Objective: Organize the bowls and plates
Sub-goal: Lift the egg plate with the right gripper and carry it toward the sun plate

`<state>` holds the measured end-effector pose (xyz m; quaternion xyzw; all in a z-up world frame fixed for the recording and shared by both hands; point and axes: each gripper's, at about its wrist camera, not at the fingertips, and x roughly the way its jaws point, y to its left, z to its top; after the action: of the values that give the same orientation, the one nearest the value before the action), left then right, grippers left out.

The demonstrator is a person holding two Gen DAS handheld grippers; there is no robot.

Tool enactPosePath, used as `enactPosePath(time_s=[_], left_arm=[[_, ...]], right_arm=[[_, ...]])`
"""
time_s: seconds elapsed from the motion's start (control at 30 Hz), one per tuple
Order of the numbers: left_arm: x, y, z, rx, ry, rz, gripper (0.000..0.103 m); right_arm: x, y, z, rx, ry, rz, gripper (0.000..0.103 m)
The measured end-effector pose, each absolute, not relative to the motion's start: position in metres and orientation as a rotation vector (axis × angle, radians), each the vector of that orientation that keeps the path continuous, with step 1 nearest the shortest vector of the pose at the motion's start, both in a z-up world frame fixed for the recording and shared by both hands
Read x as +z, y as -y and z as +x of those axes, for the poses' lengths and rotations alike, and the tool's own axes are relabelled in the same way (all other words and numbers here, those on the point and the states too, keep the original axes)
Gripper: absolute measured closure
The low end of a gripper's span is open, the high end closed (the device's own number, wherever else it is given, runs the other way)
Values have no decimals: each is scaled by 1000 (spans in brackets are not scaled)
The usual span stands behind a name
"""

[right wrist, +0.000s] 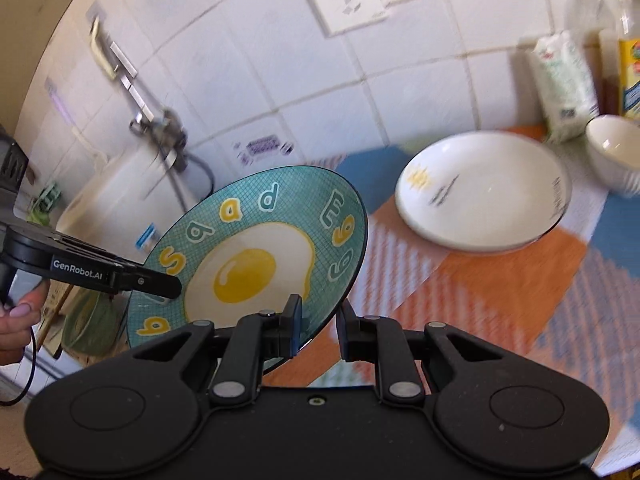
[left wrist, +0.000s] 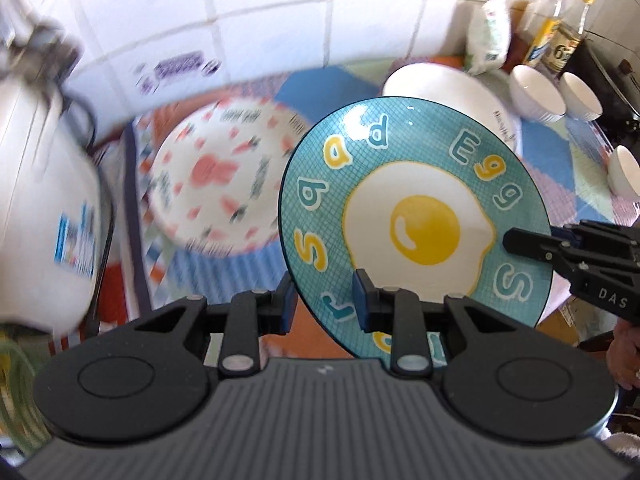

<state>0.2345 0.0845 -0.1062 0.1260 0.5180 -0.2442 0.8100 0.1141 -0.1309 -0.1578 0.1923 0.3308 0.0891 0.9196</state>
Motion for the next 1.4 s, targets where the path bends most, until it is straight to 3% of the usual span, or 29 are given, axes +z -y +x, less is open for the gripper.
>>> enactPosePath(time_s=[0.23,0.53,1.1,1.4], left_arm=[[-96,-17,258,-595,-1066,315,76],[-120,46,283,-605,-1120,363,76],[-183,90,345,-527,-1302,307,76],[-196,93,362,-495,-1373,250,75]], right_arm=[[-145,189,122,118,-630,411,81],[-165,250,134,67,-631,446,81],[-213,301,194,70,-755,499,81],[-203,299,219,38,-853,412,81]])
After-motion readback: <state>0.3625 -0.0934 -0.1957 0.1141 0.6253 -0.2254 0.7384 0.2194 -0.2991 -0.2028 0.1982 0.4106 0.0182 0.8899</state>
